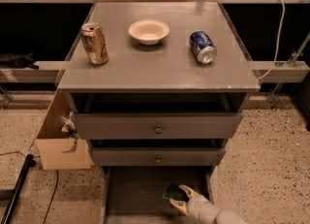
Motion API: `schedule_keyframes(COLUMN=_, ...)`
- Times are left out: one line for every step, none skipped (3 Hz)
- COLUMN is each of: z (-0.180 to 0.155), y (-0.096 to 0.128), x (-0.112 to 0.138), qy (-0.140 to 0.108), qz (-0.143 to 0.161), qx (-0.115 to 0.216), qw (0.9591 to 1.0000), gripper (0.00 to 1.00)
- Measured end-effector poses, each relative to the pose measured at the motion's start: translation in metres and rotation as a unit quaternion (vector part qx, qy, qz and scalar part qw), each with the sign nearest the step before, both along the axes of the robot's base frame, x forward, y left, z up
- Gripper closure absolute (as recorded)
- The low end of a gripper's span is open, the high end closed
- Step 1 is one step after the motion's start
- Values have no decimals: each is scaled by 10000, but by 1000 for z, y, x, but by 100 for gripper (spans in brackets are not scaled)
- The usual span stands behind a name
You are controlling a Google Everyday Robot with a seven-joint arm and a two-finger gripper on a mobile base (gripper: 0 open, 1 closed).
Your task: Pick sponge from bottom drawer and place on counter
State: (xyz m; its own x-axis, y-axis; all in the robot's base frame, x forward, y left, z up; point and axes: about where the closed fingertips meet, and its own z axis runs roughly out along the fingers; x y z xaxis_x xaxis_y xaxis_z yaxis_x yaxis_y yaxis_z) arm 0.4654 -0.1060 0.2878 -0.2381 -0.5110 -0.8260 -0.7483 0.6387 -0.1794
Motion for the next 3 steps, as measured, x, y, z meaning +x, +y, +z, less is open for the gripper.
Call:
schedule_keyframes(z=6, y=-22, x=-7, qy=-50, qz=-238, qx=17, qw=9997, gripper=100)
schedule_keyframes(z=6, y=-22, x=-7, qy=-50, qz=-238, qx=17, qw=9997, gripper=100)
schedule_keyframes(z=19, y=-19, x=-8, qy=-181, qz=-230, qx=-55, qw=9996, gripper=100)
